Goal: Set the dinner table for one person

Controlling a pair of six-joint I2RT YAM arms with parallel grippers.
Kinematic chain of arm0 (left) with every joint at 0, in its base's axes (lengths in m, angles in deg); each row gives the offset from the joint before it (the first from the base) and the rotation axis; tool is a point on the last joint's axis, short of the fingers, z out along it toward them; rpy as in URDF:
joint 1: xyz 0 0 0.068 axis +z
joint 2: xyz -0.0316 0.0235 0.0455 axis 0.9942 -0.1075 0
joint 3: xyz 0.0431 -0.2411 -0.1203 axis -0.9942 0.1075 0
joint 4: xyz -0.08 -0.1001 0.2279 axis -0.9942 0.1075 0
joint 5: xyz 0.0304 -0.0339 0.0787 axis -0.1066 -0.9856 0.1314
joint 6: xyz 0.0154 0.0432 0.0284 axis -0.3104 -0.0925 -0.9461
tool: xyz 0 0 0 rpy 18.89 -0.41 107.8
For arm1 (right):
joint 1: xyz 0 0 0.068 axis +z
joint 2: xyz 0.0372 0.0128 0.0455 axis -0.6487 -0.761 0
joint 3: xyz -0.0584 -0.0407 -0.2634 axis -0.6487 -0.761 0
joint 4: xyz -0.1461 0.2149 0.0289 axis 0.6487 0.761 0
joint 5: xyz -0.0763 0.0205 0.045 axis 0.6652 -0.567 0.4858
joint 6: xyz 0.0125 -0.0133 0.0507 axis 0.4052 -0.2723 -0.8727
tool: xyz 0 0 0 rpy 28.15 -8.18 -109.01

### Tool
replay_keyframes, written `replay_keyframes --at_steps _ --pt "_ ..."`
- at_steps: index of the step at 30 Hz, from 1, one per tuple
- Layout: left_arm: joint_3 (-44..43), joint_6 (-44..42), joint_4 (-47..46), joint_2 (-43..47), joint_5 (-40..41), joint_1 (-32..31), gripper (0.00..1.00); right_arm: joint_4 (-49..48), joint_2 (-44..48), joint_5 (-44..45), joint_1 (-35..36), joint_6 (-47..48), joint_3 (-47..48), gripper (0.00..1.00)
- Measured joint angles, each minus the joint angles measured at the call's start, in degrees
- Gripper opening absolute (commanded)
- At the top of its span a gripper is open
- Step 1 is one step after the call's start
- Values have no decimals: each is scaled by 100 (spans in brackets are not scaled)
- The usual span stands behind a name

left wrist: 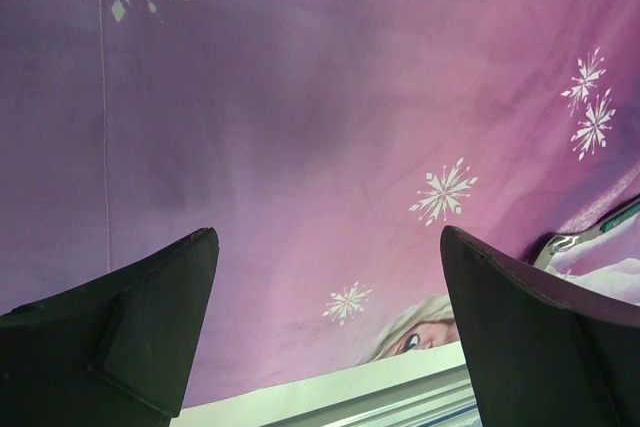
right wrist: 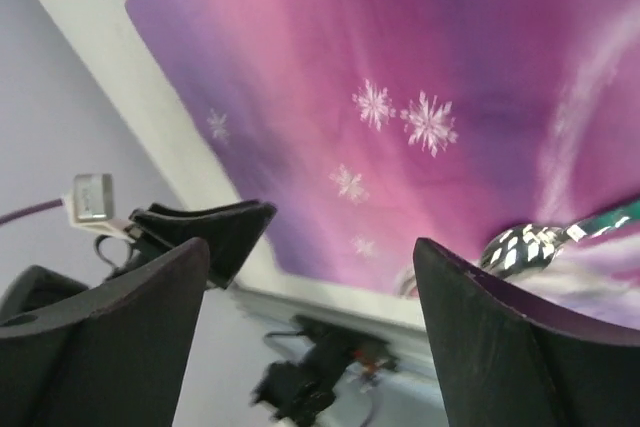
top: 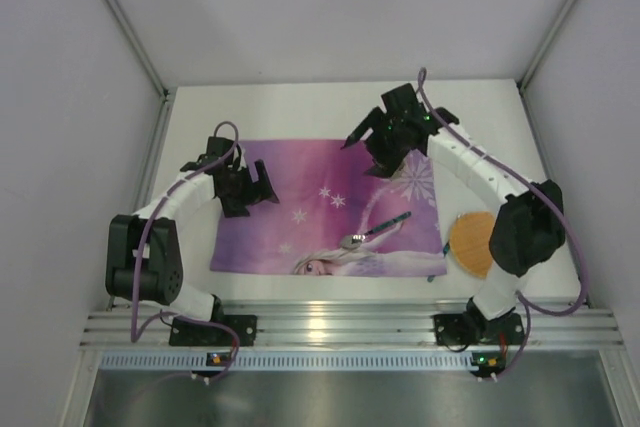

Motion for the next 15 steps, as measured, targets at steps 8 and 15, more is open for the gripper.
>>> replay_keyframes --at_steps 8,15 --pt "-2 20 11 9 83 -2 98 748 -566 1665 87 3797 1764 58" --pt "-2 42 59 79 186 0 98 553 -339 1309 118 5515 -533 56"
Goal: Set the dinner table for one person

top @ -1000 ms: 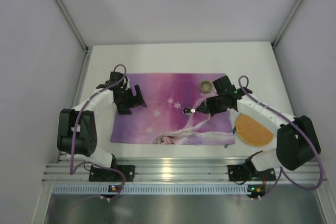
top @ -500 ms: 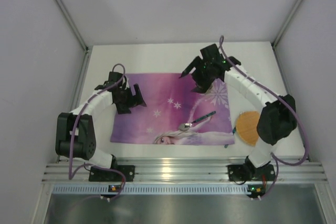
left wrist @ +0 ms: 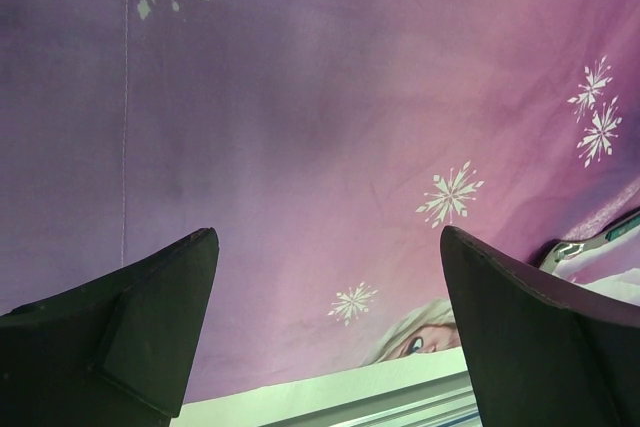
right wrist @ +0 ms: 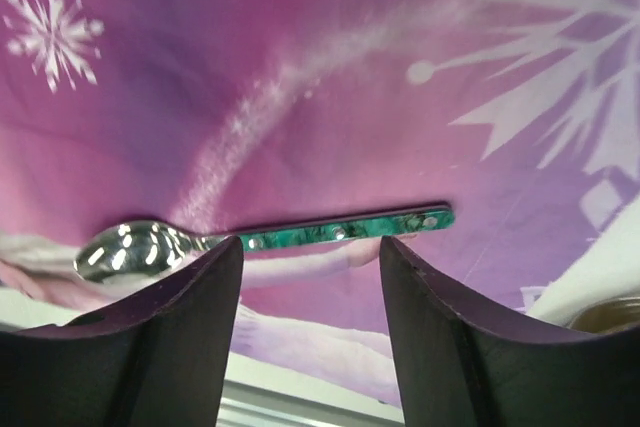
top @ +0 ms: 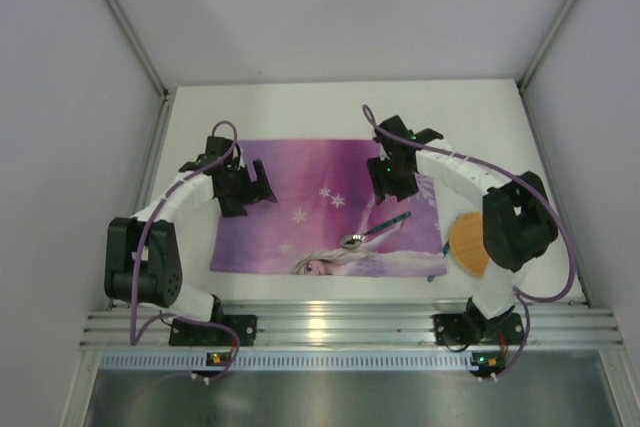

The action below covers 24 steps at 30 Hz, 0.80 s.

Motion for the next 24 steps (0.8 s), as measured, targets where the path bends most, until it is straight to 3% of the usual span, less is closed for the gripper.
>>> replay_keyframes --at_steps 12,24 --pt "-103 -4 275 9 146 -76 97 -901 -26 -1091 0 673 -437 53" --pt "-216 22 522 4 304 -151 97 -1405 -446 -1517 -120 863 -1001 52"
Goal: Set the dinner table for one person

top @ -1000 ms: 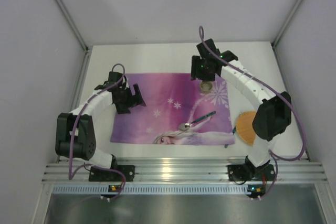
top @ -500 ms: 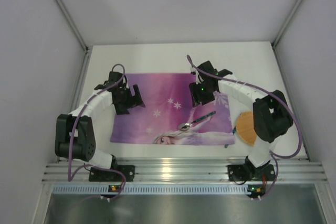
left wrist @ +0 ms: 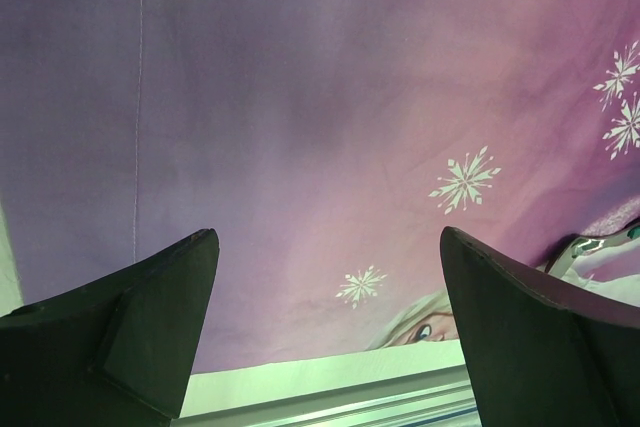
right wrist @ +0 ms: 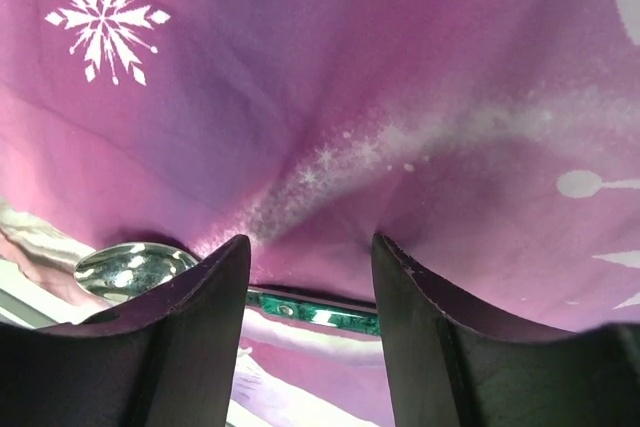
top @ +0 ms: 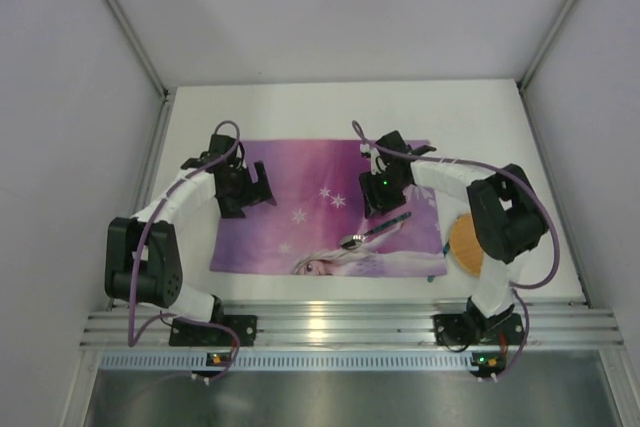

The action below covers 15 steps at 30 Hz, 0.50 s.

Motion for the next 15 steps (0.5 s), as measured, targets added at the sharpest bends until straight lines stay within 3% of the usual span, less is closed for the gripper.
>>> replay_keyframes --at_steps 15 --pt "-96 190 -4 -509 144 -76 98 37 785 -286 -223 -522 -1029 54"
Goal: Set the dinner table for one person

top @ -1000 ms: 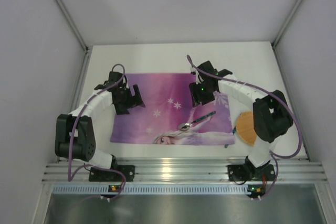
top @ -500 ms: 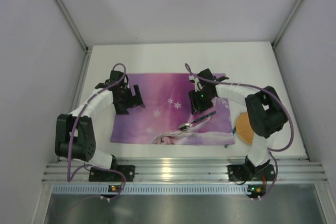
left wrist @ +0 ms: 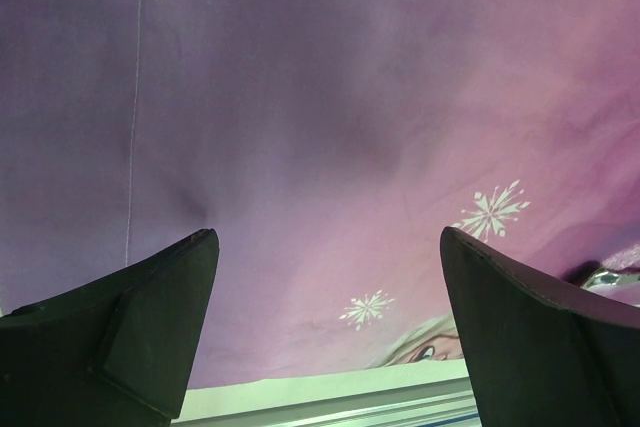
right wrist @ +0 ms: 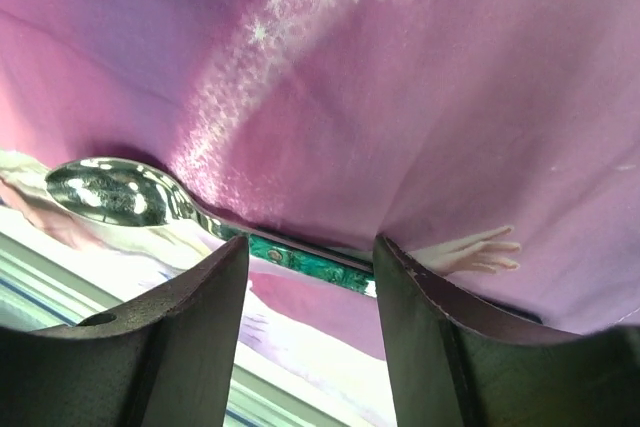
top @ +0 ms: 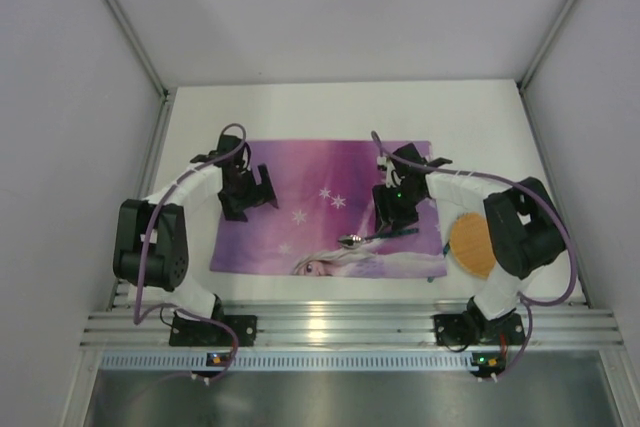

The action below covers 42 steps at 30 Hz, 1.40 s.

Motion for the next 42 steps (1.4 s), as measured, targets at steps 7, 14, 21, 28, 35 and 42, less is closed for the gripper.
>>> replay_keyframes --at_steps 7,14,21,28,35,42 --pt "-391 2 -24 -380 0 -46 98 162 319 -284 0 -210 -400 54" --pt "-461 4 -59 -483 0 -120 98 623 1241 -490 7 -321 -684 56" --pt "-461 17 -61 -542 2 -190 97 798 1152 -247 214 -269 -520 56" --pt "-461 26 -63 -542 31 -195 97 964 400 702 931 -28 114 54" --pt "-446 46 -61 -540 96 -195 97 1080 -48 1370 1399 170 341 54" --pt "-415 66 -63 -516 133 -195 97 1141 -240 1637 1471 291 387 51"
